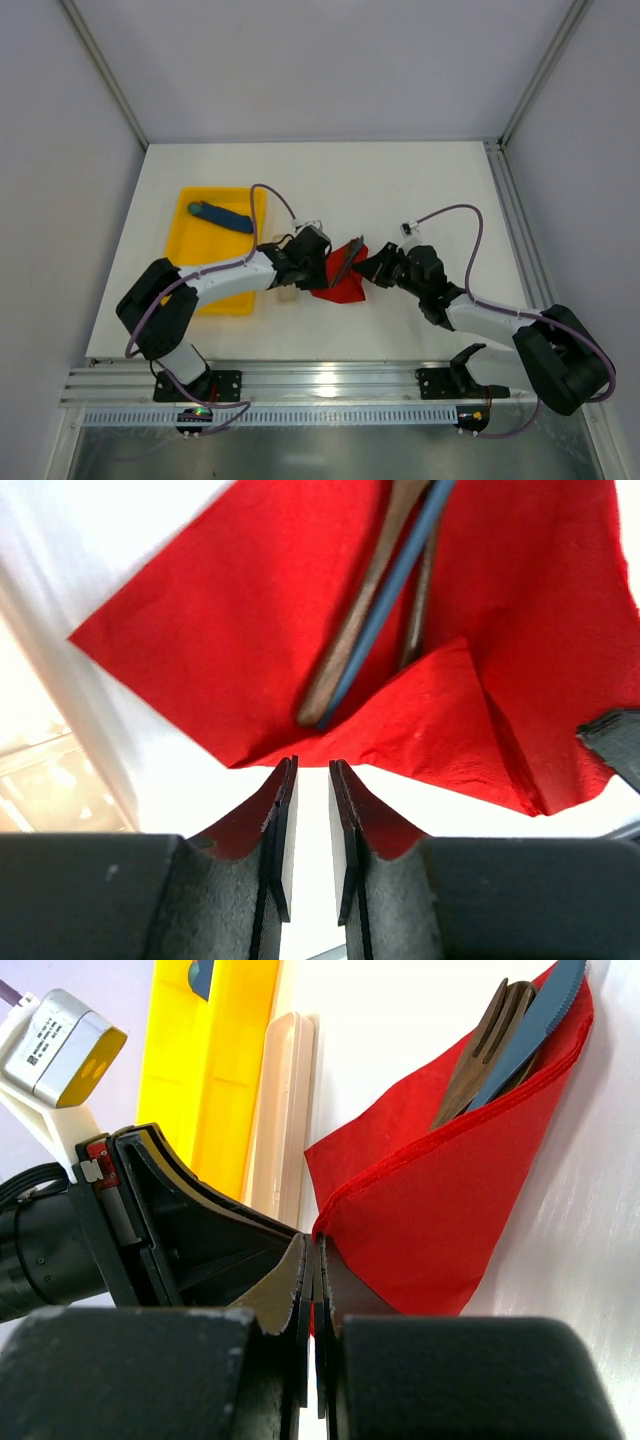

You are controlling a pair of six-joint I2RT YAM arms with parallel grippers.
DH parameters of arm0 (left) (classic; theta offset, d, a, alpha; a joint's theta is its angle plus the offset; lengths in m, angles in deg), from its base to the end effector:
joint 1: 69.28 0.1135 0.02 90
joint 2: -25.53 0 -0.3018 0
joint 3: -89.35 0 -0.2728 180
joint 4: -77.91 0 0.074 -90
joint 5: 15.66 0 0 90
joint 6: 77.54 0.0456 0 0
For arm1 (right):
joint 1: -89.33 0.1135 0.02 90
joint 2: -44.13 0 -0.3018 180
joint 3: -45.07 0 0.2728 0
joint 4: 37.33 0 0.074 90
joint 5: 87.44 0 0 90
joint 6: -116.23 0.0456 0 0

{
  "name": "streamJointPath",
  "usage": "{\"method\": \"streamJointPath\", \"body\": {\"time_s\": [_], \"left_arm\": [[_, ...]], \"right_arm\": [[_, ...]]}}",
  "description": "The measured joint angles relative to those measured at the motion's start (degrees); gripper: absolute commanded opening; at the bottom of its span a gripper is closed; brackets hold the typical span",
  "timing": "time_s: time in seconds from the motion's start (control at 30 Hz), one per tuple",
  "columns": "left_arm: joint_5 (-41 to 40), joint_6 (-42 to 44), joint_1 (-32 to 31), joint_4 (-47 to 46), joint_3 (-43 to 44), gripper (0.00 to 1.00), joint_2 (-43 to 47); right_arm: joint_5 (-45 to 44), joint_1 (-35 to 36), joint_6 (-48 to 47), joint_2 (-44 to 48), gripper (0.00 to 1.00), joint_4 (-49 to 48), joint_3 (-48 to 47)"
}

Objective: Place the utensils on the paper napkin and roll it up
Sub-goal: Roll the napkin at the center of the board.

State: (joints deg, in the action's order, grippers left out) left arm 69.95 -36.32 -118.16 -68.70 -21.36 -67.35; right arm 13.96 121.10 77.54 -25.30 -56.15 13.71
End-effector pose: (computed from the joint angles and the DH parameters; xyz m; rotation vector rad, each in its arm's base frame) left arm 0.2330 -0.2616 0.2056 -0.0279 2.6574 -0.5259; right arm 0.2000 0.1344 0.1887 0.2071 2.0692 1.1316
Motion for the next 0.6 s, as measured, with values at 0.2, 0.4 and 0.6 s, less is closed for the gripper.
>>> {"method": "streamJointPath", "body": {"time_s": [0.2,0.4,0.6], "left_arm": [[1.62,-0.24,0.00,-2.40,-1.31,0.20,-0.13],[1.60,-0.33,0.00,-3.17,-2.40,0.19,-1.86],[1.36,-0.37,0.00,-3.19,-2.51,0.19,-3.50]], "right_arm": [[0.57,0.00,-0.13,-1.14,0.04,-0.07,-0.72],[0.92,0.35,-0.42,-3.82,0.04,-0.04,-2.62],[1.49,1.16,-0.79,-7.28,0.04,-0.15,-4.92]]}}
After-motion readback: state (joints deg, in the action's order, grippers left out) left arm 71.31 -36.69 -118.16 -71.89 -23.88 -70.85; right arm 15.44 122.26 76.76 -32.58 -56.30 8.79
